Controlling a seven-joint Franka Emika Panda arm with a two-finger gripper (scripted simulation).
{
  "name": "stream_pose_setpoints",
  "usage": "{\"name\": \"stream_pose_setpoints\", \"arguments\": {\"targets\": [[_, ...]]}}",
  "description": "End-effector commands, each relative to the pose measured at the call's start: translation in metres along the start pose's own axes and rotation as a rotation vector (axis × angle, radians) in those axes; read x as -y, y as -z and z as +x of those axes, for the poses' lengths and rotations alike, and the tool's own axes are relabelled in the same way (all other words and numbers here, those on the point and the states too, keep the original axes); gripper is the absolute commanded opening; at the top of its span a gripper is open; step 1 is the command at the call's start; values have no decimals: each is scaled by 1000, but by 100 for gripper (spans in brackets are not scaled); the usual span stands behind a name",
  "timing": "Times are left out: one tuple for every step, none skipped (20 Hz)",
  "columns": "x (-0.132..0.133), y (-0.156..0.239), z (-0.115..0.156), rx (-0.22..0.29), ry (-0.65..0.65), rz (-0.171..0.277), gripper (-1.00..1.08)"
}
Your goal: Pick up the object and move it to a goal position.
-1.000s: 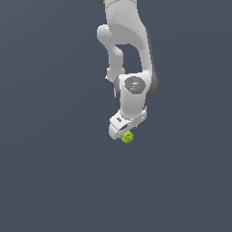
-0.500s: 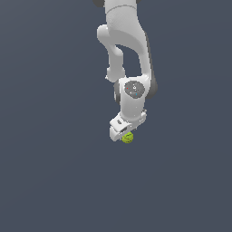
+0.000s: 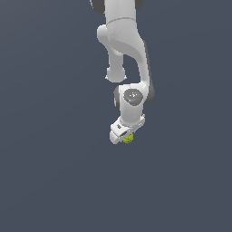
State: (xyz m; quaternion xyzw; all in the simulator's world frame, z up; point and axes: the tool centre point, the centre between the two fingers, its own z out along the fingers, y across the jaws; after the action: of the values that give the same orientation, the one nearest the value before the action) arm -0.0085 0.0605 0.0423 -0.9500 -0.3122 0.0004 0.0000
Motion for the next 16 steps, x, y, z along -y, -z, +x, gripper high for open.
{"name": "stream_pose_setpoints", "arguments": {"targets": [[0, -1, 0, -1, 0, 0, -100], [0, -1, 0, -1, 0, 0, -100], [0, -1, 0, -1, 0, 0, -100], [0, -1, 0, -1, 0, 0, -100], [0, -1, 0, -1, 0, 0, -100], [0, -1, 0, -1, 0, 0, -100], [0, -1, 0, -1, 0, 0, -100], [0, -1, 0, -1, 0, 0, -100], [0, -1, 0, -1, 0, 0, -100], [-1, 0, 0, -1, 0, -1, -100], [-1, 0, 0, -1, 0, -1, -100], [-1, 1, 0, -1, 0, -1, -100], [-1, 3, 1, -1, 0, -1, -100], [-1, 5, 1, -1, 0, -1, -100], [-1, 8, 1, -1, 0, -1, -100], [-1, 12, 2, -1, 0, -1, -100]]}}
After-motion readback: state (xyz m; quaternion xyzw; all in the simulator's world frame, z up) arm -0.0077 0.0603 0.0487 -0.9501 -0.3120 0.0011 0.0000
